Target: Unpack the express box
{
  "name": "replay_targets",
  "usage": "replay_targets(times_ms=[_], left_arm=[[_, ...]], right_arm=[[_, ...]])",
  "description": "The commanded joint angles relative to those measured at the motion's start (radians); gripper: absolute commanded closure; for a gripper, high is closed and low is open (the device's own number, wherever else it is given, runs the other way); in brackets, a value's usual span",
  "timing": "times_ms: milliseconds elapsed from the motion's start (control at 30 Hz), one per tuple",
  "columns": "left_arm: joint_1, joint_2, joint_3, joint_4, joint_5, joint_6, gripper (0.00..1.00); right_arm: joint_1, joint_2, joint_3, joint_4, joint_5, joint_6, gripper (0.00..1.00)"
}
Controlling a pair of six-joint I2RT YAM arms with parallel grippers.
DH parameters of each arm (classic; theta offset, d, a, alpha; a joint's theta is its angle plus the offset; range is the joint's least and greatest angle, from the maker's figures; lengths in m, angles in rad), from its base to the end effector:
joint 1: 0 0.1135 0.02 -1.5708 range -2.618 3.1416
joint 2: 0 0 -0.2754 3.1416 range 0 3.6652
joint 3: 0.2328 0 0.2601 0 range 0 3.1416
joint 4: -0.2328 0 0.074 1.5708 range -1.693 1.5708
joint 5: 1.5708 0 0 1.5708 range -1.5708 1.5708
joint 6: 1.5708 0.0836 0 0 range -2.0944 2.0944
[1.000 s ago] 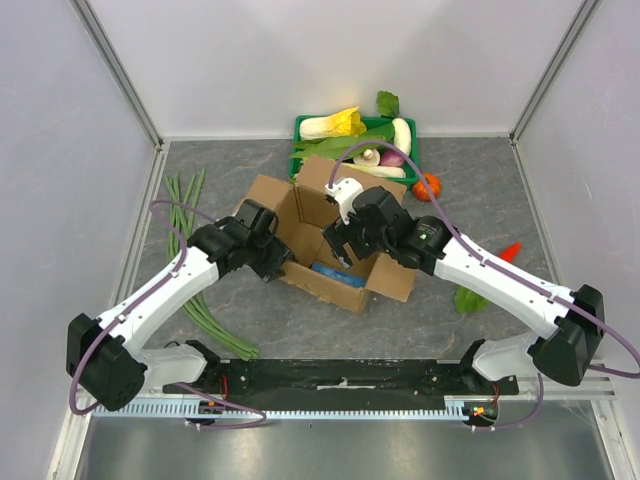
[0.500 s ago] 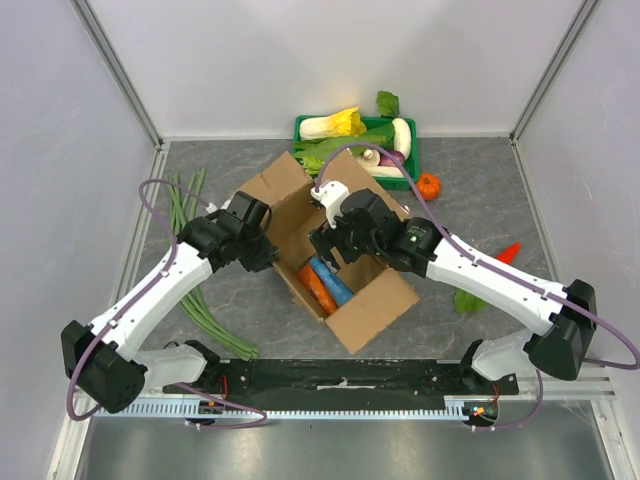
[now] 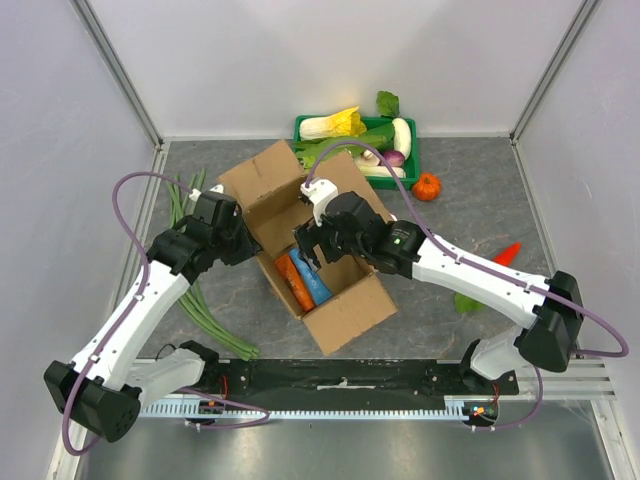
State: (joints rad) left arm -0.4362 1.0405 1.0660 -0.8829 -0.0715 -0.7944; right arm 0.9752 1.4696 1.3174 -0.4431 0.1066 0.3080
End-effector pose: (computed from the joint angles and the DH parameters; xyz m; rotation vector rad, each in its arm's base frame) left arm 0.2157 -0.0939 0.2985 -0.4744 2.4349 -0.4611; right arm 0.2214 0.3108 0.3203 -0.6701 2.1262 0.6123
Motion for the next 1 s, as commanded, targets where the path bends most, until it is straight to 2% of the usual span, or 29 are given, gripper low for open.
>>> replay_targets(times_ms=[0,167,367,600,833,967], left_arm=[[0.005,-0.028,0.020,0.127,0.145,0.144,0.88],[0.010,-0.030,0.017,0.128,0.168,0.121,0.94],[0.008,-0.028,0.008,0.131,0.176,0.095,0.97],[0.010,-0.025,0.014,0.121,0.134,0.044,0.97],[0.010,0.013,0.045,0.056,0.075,-0.112,0.98],[0.010,0.021,0.063,0.050,0.044,-0.129,0.98]], right_arm=[[0.000,0.032,0.023,0.064,0.035,-0.001,0.12],[0.023,0.038,-0.009,0.134,0.039,-0.017,0.16],[0.030,0.080,-0.075,0.210,0.067,-0.021,0.24],[0.031,0.189,-0.055,0.184,0.143,0.031,0.35],[0.037,0.248,-0.009,0.103,0.206,0.105,0.39],[0.040,0.297,0.011,0.089,0.219,0.141,0.45]])
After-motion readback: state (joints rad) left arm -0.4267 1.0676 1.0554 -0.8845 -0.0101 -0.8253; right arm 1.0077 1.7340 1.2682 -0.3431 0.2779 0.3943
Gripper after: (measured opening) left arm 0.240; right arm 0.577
